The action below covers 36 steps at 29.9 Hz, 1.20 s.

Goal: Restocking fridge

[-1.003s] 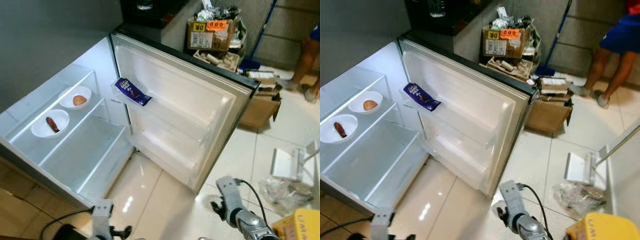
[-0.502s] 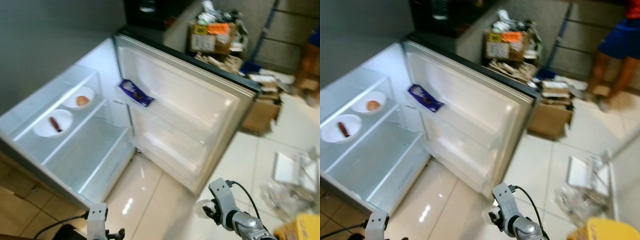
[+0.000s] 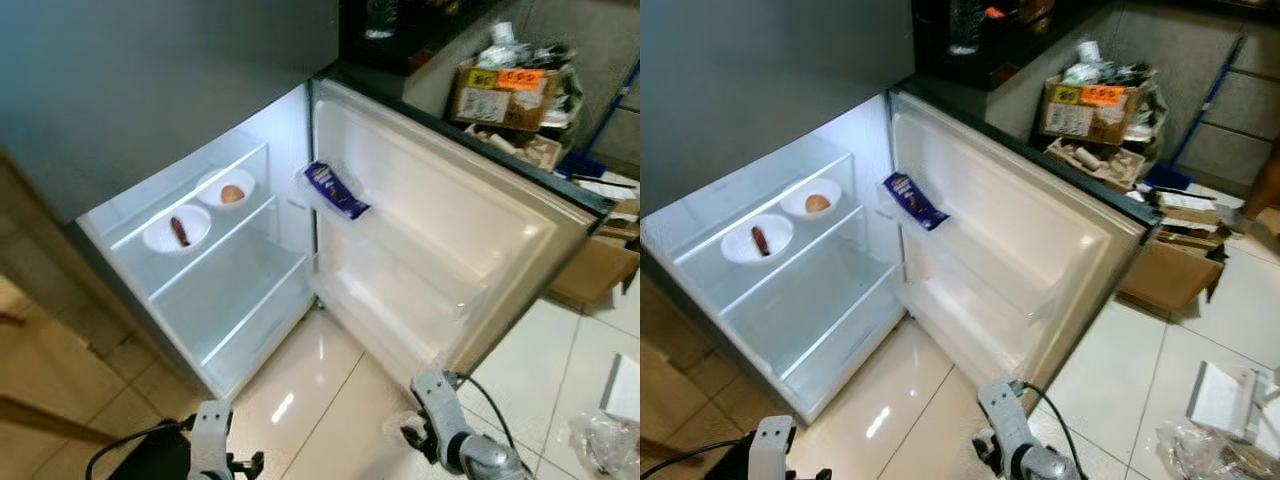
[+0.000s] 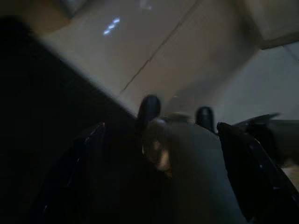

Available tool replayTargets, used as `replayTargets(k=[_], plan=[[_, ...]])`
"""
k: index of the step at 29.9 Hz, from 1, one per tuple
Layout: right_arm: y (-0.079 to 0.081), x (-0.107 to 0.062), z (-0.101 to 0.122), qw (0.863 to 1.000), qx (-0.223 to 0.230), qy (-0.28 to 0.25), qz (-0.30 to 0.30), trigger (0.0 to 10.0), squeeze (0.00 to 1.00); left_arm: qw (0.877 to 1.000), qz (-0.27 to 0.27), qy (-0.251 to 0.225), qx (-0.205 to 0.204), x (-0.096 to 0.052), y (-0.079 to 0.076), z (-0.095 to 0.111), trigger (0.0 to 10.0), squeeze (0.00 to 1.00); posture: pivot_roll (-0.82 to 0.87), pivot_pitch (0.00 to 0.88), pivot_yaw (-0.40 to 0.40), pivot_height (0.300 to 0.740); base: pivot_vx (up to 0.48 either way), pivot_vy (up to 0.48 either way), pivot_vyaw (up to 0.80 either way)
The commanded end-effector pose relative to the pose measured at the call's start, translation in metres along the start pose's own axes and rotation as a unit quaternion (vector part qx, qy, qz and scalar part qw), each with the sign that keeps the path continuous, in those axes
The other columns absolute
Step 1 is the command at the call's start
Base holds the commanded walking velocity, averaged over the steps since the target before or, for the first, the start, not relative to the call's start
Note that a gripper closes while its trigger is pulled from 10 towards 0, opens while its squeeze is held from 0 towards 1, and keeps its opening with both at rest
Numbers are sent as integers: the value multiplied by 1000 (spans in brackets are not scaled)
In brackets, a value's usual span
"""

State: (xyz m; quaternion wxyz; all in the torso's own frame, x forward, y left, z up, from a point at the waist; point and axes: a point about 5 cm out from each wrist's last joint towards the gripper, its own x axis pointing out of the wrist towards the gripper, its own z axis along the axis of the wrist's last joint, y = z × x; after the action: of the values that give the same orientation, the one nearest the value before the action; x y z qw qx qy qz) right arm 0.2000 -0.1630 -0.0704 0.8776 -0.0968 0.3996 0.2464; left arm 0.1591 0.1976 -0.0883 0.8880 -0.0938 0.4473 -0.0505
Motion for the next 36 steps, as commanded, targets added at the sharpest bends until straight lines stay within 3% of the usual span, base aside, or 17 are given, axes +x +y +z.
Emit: replayTargets(k=[1, 4, 9, 16, 25, 36], plan=[[-7, -5, -11, 999, 27, 12, -30, 10000, 0, 1000, 4, 18, 5, -2, 1, -9, 10000, 0, -42, 59, -20, 740, 0, 0, 769], [-11, -14, -33, 995, 68, 41, -65, 10000, 0, 1000, 2, 24, 8, -2, 0, -11, 10000, 0, -42, 57, -19, 740, 0, 0, 769], [-13, -19, -45, 991, 91, 57, -85, 10000, 0, 999, -1, 29, 14, -2, -2, -13, 10000, 0, -43, 58, -15, 740, 0, 0, 661], [-14, -26, -61, 982, 116, 87, -122, 10000, 0, 999, -10, 28, 11, 0, -6, -12, 10000, 0, -43, 59, -13, 740, 0, 0, 0], [-11, -27, -68, 977, 129, 105, -134, 10000, 0, 999, -19, 31, 4, 0, -8, -13, 10000, 0, -42, 60, -12, 740, 0, 0, 0], [-11, -28, -70, 972, 146, 111, -146, 10000, 0, 999, -25, 33, 5, 0, -10, -14, 10000, 0, -43, 61, -13, 740, 283, 0, 0]])
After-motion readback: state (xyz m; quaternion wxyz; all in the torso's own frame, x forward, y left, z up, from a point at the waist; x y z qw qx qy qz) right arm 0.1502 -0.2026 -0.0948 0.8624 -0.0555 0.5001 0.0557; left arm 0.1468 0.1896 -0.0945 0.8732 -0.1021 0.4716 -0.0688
